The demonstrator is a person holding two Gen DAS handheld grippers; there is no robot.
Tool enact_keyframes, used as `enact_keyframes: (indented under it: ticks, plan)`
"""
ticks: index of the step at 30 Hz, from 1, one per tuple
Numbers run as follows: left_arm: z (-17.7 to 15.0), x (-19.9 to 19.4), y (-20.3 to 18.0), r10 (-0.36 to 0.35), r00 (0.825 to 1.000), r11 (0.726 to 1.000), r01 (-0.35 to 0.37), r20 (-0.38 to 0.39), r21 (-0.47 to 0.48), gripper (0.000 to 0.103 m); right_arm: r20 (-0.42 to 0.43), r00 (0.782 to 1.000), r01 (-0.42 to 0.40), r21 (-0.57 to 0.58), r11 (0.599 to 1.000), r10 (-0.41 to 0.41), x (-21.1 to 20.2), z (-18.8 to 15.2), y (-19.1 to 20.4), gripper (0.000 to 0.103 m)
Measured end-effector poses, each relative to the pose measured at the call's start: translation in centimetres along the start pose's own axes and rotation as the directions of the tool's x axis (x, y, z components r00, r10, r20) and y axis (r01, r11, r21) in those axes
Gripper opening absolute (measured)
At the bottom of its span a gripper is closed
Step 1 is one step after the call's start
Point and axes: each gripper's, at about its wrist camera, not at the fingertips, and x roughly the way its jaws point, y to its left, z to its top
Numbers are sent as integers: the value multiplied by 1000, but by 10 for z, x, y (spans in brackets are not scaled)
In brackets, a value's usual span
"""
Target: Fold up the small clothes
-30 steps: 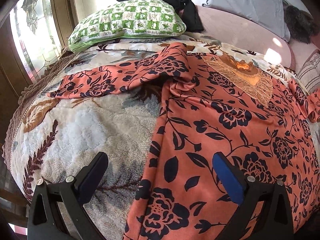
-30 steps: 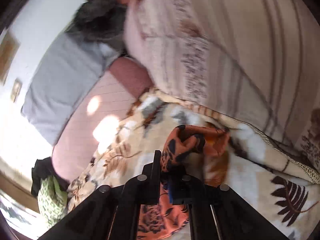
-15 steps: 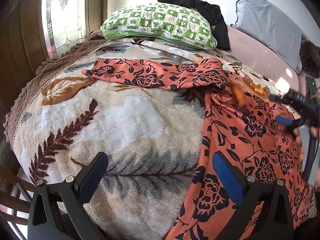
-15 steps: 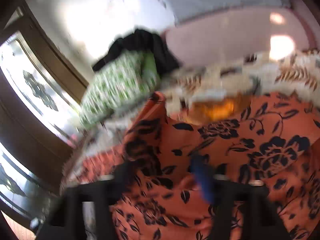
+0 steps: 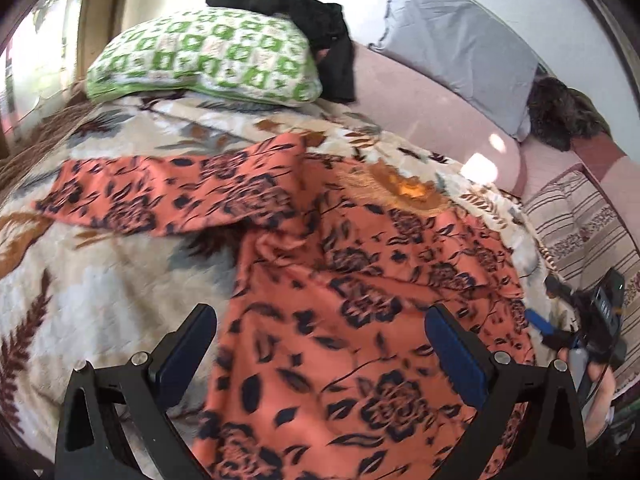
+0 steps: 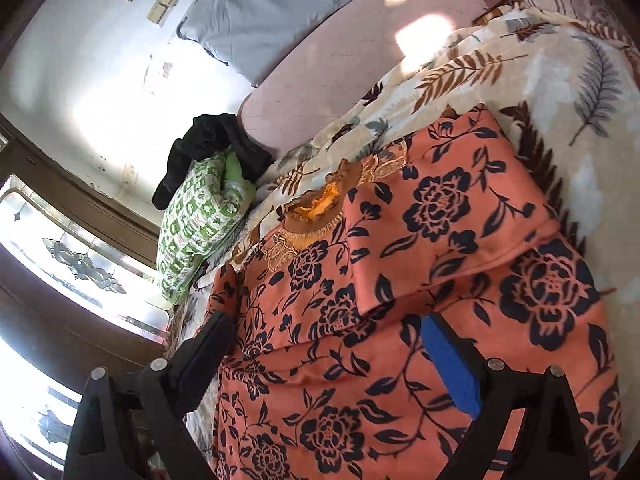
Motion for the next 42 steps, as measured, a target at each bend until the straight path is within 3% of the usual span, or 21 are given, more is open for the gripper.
enact_keyframes:
  ticks: [3, 5, 9, 13, 16, 17, 18, 19, 20, 23, 25, 27, 29, 30, 31, 32, 34, 36, 39, 42]
  plan:
    - [33, 45, -32, -93, 993, 995, 95, -74, 14, 103, -6, 1000, -26, -17, 1000, 26, -10, -15, -12, 97]
    - [50, 83, -40, -112, 985, 994, 111, -132, -16, 103, -4, 999, -38, -17, 999, 38, -13, -22, -20, 97]
    - [68, 146, -32, 2, 978, 997, -17, -211, -73, 102, -5, 998, -70, -25, 997, 70, -18, -22, -29, 97]
    - [65, 174, -13, 72, 961, 993, -95, -267, -73, 94, 15, 995, -96, -8, 995, 96, -26, -19, -39, 97]
    - [60, 178, -10, 139, 952, 987, -155, -272, -36, 71, 12, 994, -111, 4, 994, 111, -26, -16, -45, 97]
    - [60, 178, -11, 167, 948, 984, -179, -271, -19, 57, 10, 994, -111, 12, 994, 111, -25, -16, -47, 97]
    - [60, 179, -12, 204, 941, 977, -212, -271, 1, 37, 9, 994, -110, 24, 994, 110, -24, -15, -50, 97]
    - [62, 177, -11, 203, 941, 978, -210, -270, 1, 29, 10, 994, -110, 34, 993, 109, -24, -15, -52, 97]
    - [64, 176, -9, 175, 945, 982, -186, -275, -17, 13, 13, 994, -105, 40, 994, 104, -24, -14, -54, 97]
    - [73, 158, -15, 205, 957, 978, -208, -206, 5, 5, 25, 995, -100, 49, 994, 99, -27, -13, -56, 97]
    - [76, 132, -31, 233, 969, 971, -228, -81, 71, 5, 34, 996, -90, 49, 995, 88, -29, -13, -58, 97]
    - [70, 118, -37, 247, 968, 965, -243, -29, 102, 5, 39, 996, -85, 55, 995, 83, -30, -12, -60, 97]
    - [60, 129, -24, 322, 945, 945, -318, -51, 83, 10, 35, 996, -78, 55, 995, 76, -28, -12, -60, 97]
    - [57, 145, -16, 331, 936, 943, -324, -122, 76, 14, 31, 997, -77, 53, 996, 75, -27, -12, -60, 97]
    - [52, 158, -8, 311, 925, 950, -303, -216, 71, 16, 27, 997, -76, 50, 996, 75, -25, -12, -59, 97]
    - [50, 155, -5, 286, 935, 958, -279, -208, 62, 16, 23, 997, -72, 42, 996, 71, -24, -13, -57, 97]
    - [53, 132, -7, 224, 962, 974, -215, -158, 68, 30, 16, 998, -59, 14, 998, 59, -23, -16, -51, 97]
    - [55, 99, -6, 127, 985, 991, -119, -114, 68, 59, 19, 998, -54, -15, 998, 54, -24, -18, -45, 97]
    - [54, 37, 16, 50, 998, 999, -50, 24, 18, 77, 12, 999, -34, -32, 999, 35, -21, -22, -37, 97]
    - [51, -3, 81, 5, 994, 983, 15, 110, -182, 78, -11, 1000, -24, -48, 999, 24, -18, -29, -26, 97]
